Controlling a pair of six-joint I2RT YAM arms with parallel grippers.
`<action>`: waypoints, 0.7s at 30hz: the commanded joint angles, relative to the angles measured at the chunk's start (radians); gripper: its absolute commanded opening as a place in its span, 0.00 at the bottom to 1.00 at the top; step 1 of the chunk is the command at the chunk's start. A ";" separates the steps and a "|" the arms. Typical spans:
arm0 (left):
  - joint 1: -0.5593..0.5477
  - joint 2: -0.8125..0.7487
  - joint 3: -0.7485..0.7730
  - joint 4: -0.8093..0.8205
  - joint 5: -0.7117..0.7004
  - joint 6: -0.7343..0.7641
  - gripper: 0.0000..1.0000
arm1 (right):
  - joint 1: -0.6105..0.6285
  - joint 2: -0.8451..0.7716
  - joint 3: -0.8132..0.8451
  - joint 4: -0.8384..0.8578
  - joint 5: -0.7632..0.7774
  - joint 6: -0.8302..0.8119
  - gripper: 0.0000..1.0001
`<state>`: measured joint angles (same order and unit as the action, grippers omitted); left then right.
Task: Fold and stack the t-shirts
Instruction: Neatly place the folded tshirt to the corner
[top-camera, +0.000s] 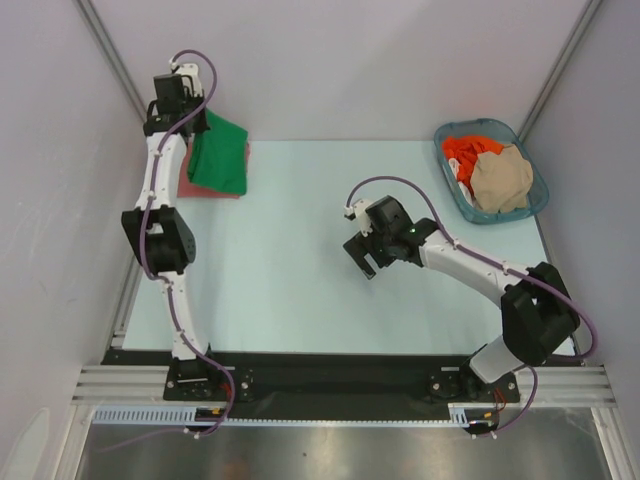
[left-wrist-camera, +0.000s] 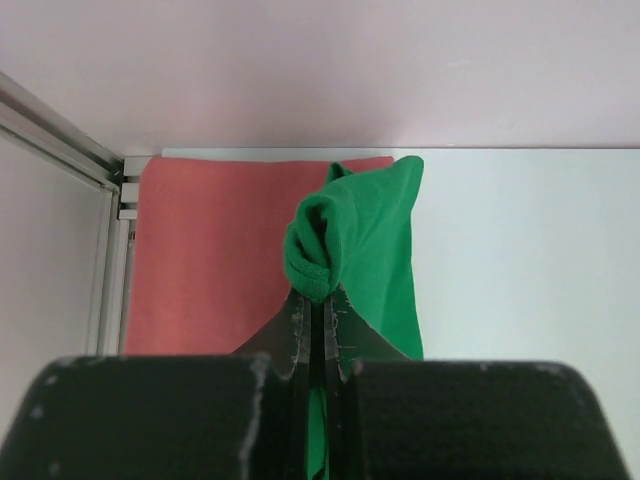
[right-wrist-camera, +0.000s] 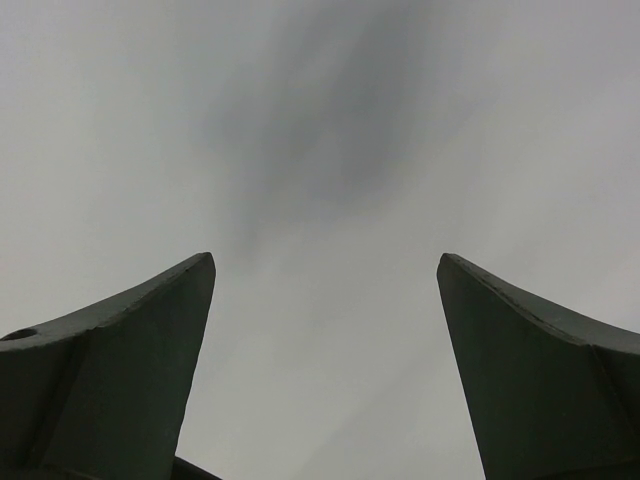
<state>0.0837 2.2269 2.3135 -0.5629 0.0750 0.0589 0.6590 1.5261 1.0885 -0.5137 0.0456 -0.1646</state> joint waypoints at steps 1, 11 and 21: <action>0.021 0.066 0.070 0.060 0.019 0.030 0.00 | 0.011 0.022 0.060 0.023 0.005 0.014 1.00; 0.050 0.140 0.106 0.158 0.045 0.032 0.00 | 0.021 0.100 0.109 0.015 -0.004 0.022 1.00; 0.070 0.220 0.106 0.294 0.011 0.065 0.01 | 0.031 0.169 0.162 0.000 -0.006 0.011 1.00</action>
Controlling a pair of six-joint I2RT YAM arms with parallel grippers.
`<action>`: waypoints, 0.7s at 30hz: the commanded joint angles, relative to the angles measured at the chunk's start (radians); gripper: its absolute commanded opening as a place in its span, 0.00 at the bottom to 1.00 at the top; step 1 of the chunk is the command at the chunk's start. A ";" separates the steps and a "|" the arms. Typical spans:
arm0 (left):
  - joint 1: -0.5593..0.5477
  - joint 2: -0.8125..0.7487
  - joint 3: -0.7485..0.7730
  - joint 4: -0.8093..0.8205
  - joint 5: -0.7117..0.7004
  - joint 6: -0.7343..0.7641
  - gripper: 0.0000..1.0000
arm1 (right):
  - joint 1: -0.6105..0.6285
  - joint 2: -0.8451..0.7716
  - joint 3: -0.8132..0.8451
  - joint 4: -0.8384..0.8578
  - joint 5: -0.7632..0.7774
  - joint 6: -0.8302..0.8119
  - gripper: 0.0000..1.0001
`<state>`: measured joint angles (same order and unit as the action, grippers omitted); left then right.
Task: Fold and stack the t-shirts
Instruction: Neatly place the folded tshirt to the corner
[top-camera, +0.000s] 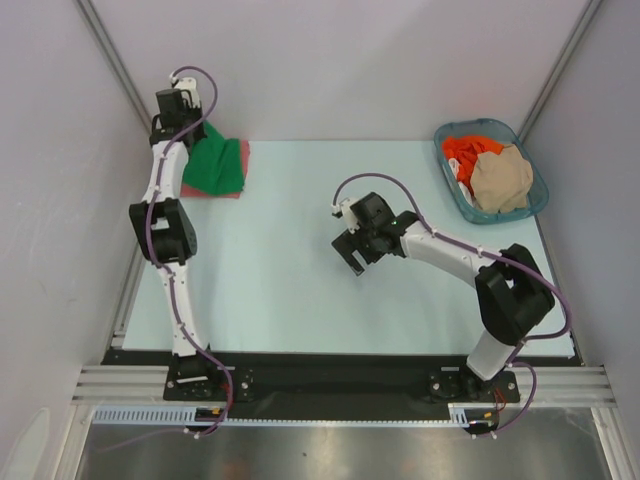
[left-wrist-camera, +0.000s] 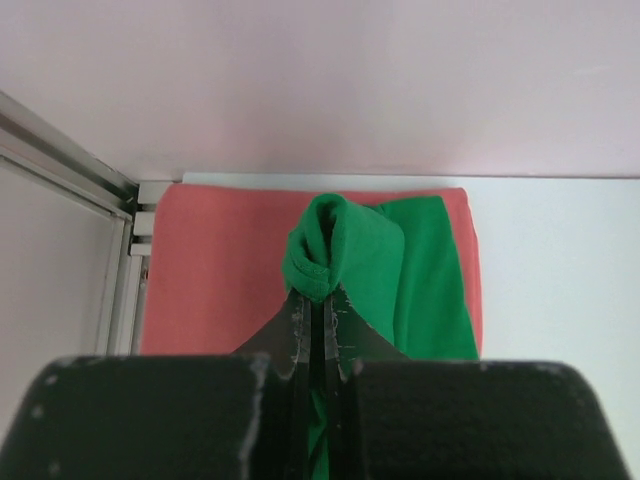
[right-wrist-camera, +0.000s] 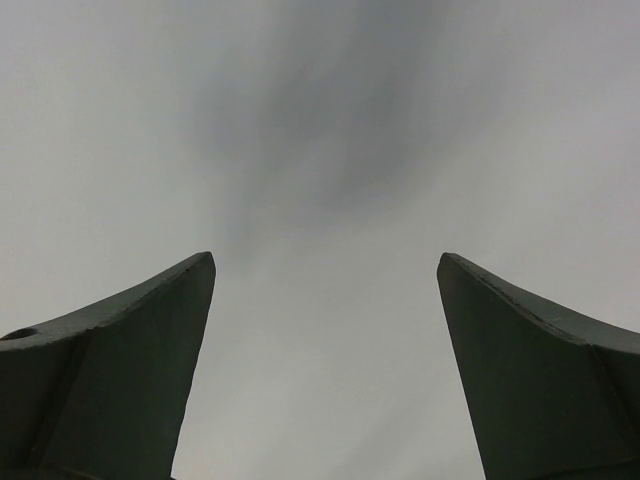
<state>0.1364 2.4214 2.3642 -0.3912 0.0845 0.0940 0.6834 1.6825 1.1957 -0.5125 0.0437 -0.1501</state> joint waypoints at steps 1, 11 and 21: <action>0.025 0.037 0.052 0.136 -0.005 0.026 0.00 | 0.007 0.020 0.057 -0.001 -0.005 -0.003 1.00; 0.040 0.100 0.060 0.247 -0.121 0.046 0.00 | 0.007 0.078 0.099 -0.014 -0.030 -0.008 1.00; 0.052 0.154 0.086 0.328 -0.200 0.044 0.00 | 0.004 0.106 0.120 -0.026 -0.034 -0.011 1.00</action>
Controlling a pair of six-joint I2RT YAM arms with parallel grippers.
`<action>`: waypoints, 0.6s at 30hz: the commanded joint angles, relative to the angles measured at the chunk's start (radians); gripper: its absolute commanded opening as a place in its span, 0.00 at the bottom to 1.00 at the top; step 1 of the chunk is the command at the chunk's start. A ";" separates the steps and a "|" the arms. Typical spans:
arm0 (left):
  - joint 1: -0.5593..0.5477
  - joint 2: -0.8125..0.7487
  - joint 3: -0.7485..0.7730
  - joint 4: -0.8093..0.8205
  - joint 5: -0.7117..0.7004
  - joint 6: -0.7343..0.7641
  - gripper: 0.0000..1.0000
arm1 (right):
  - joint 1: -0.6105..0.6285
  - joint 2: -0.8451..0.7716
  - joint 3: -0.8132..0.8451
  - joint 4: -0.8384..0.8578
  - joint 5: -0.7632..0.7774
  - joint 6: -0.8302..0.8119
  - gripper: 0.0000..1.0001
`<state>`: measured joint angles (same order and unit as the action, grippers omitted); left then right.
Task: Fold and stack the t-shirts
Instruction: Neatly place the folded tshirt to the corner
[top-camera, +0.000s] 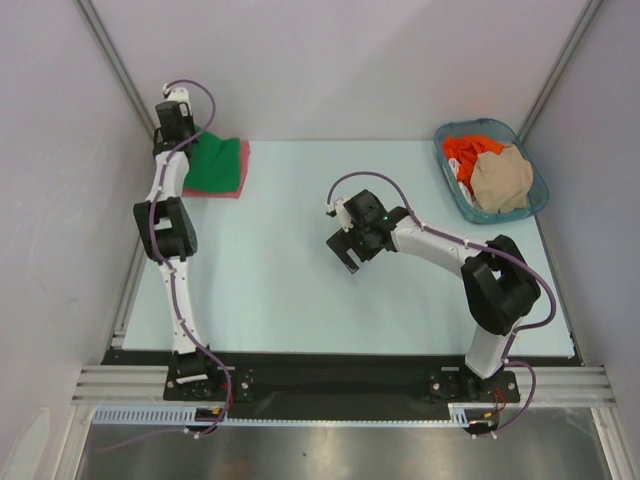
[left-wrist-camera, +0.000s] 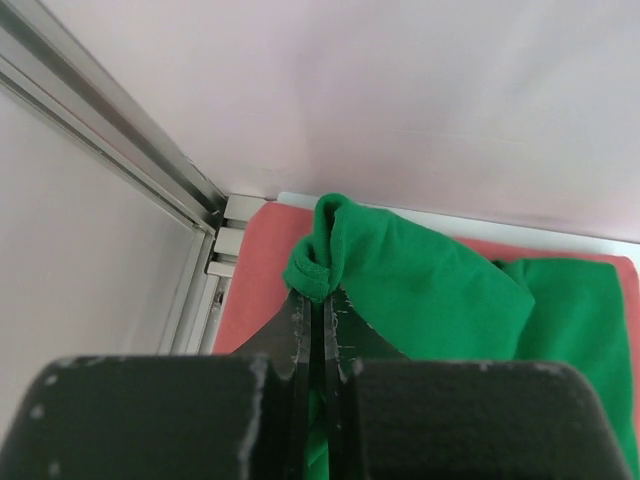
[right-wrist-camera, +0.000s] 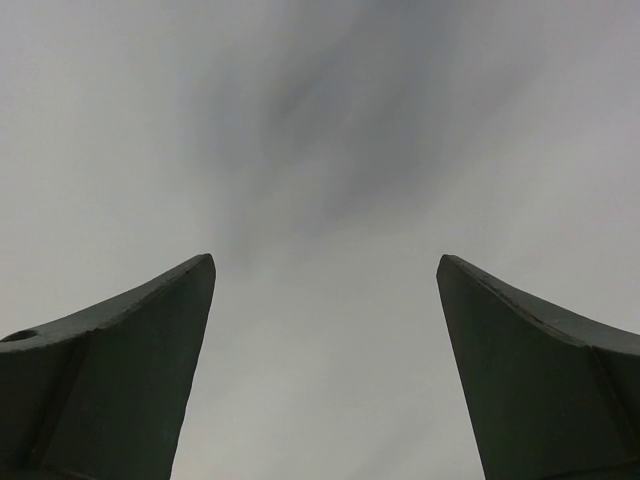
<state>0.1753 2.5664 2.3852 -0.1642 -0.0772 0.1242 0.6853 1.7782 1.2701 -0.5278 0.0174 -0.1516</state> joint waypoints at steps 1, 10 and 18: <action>0.016 0.017 0.066 0.104 -0.032 0.012 0.00 | 0.002 0.012 0.046 -0.011 -0.007 -0.009 1.00; 0.033 0.034 0.069 0.144 -0.090 -0.017 0.12 | -0.006 0.018 0.049 -0.009 -0.045 0.017 1.00; 0.007 -0.073 0.028 0.112 -0.225 -0.028 0.94 | -0.032 -0.063 0.006 0.055 -0.155 0.185 1.00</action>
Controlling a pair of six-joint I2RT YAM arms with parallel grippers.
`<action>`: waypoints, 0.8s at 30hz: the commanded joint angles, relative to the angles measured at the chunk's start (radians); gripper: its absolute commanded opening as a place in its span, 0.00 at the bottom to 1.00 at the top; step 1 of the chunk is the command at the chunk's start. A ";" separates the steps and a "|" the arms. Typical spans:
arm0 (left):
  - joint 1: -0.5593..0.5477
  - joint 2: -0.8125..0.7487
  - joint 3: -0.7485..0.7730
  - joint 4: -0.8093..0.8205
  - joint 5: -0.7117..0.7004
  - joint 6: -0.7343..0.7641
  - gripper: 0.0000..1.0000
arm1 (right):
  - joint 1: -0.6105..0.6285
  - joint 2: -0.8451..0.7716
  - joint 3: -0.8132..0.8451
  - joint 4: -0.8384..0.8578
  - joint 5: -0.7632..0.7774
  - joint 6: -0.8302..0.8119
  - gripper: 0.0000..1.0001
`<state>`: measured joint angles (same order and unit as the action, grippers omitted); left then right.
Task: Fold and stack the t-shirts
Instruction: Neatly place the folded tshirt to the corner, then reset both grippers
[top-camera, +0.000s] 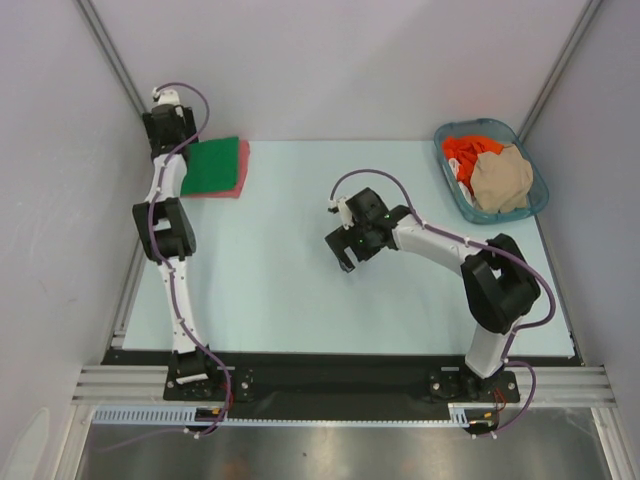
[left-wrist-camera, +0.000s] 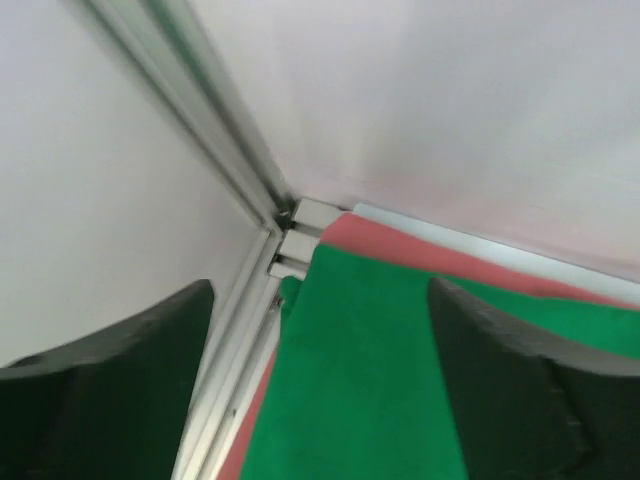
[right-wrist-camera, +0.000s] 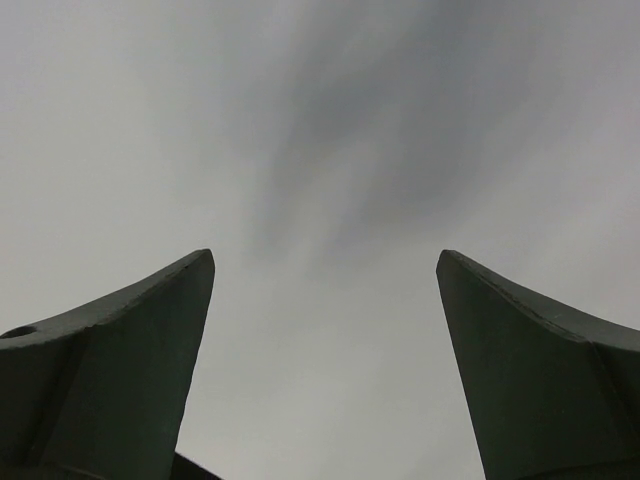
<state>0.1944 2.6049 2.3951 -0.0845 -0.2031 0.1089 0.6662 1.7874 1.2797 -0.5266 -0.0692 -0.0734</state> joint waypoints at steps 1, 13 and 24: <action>-0.025 -0.138 -0.017 0.019 -0.113 -0.009 0.96 | -0.017 -0.091 -0.019 0.068 -0.081 0.135 1.00; -0.244 -0.845 -0.743 -0.136 0.088 -0.283 1.00 | -0.063 -0.646 -0.642 0.598 -0.061 0.797 1.00; -0.477 -1.885 -1.933 0.311 0.623 -1.079 1.00 | -0.091 -1.522 -1.210 0.481 0.216 1.541 1.00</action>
<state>-0.2749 0.9146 0.6415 0.0738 0.2546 -0.6594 0.5793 0.4461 0.1509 0.0158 0.0437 1.1633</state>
